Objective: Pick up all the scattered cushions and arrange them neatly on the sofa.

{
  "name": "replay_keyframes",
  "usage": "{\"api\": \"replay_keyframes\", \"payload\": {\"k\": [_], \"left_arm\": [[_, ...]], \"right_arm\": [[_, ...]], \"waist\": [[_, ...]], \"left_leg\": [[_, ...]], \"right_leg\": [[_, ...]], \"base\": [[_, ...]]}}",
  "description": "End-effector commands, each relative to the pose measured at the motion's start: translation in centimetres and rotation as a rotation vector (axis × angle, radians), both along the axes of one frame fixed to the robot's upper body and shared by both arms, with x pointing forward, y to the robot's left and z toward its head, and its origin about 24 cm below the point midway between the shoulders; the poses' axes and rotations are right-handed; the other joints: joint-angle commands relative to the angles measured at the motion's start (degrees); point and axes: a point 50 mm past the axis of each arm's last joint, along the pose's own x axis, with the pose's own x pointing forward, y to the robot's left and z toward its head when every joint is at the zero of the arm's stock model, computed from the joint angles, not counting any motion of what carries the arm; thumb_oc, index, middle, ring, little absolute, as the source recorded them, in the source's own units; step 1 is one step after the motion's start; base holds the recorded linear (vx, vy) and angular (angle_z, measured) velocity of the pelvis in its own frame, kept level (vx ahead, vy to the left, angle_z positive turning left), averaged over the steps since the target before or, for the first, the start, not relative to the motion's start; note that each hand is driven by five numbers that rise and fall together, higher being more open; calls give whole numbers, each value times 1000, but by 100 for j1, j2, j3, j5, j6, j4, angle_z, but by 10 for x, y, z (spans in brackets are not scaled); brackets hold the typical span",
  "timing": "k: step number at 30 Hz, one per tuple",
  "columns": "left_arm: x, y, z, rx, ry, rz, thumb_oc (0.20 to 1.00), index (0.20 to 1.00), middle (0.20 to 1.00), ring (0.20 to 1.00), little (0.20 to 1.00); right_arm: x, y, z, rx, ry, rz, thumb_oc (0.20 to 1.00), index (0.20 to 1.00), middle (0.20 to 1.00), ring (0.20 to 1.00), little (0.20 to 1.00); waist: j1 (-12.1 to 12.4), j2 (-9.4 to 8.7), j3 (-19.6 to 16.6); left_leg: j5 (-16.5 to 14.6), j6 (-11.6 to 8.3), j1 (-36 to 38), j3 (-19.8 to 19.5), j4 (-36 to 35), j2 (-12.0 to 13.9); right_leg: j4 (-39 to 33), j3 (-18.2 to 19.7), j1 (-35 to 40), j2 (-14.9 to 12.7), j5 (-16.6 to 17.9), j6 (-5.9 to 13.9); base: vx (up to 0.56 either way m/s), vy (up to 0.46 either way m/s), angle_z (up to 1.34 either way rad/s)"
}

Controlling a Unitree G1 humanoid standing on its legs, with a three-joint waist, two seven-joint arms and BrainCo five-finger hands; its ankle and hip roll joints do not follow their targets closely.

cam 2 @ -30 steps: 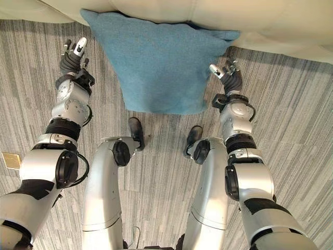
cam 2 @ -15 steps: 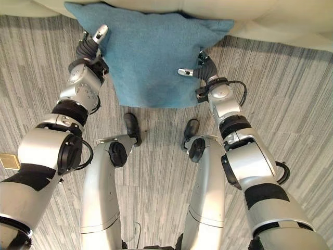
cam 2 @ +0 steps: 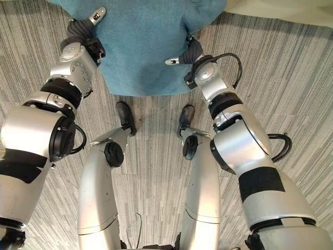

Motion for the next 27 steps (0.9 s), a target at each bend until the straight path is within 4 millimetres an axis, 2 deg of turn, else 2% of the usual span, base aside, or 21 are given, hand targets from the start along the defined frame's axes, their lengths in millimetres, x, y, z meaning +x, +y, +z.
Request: {"api": "replay_keyframes", "payload": {"k": [1, 3, 6, 12, 14, 20, 24, 27], "left_arm": [[-3, -74, 10, -10, -5, -285, 200, 200, 200, 200, 200], [-4, -83, 6, -35, -17, -318, 200, 200, 200, 200, 200], [-3, -85, 2, -46, -31, -308, 200, 200, 200, 200, 200], [-6, -92, 0, -127, -117, -291, 200, 200, 200, 200, 200], [-10, -95, 8, -136, -193, -296, 200, 200, 200, 200, 200], [-17, -91, 17, -211, -349, -270, 200, 200, 200, 200, 200], [-25, -91, 12, -225, -455, -285, 200, 200, 200, 200, 200], [-38, -94, 1, -236, -544, -293, 200, 200, 200, 200, 200]], "right_arm": [[-17, 95, 4, -50, 38, 309, 200, 200, 200, 200, 200], [-23, 114, 5, 22, 34, 373, 200, 200, 200, 200, 200], [-26, 121, 3, 77, 27, 389, 200, 200, 200, 200, 200], [-32, 131, 13, 191, -114, 370, 200, 200, 200, 200, 200], [-35, 129, 20, 189, -232, 319, 200, 200, 200, 200, 200], [-36, 118, 26, 167, -386, 221, 200, 200, 200, 200, 200], [-42, 116, 25, 226, -434, 253, 200, 200, 200, 200, 200], [-50, 111, 15, 284, -468, 265, 200, 200, 200, 200, 200]], "waist": [[-110, -8, 6], [-101, 85, -90], [-102, 120, -169], [-120, 161, -320], [-140, 171, -364], [-159, 172, -534], [-174, 164, -769], [-150, 255, -1044]], "left_leg": [[-859, -458, 317, -275, 769, 71], [-867, -441, 317, -268, 711, 79], [-847, -435, 317, -244, 666, 84], [-817, -398, 317, -192, 556, 69], [-808, -372, 317, -158, 503, 79], [-760, -328, 317, -78, 307, 69], [-673, -302, 317, -38, 68, 28], [-553, -295, 319, -95, -143, -23]], "right_leg": [[-135, 339, 517, 25, 279, 582], [-234, 297, 517, 36, 290, 606], [-279, 282, 517, 44, 295, 604], [-386, 271, 517, 51, 347, 602], [-453, 292, 517, 82, 376, 613], [-624, 285, 517, 97, 418, 623], [-819, 258, 518, 92, 480, 665], [-1096, 104, 659, 83, 574, 700]], "base": [[0, 0, 0], [0, 0, 0], [5, 12, -1], [1, 12, -1], [-19, 40, -1], [-29, 25, 1], [-47, 21, 1], [-61, 37, 3]]}}
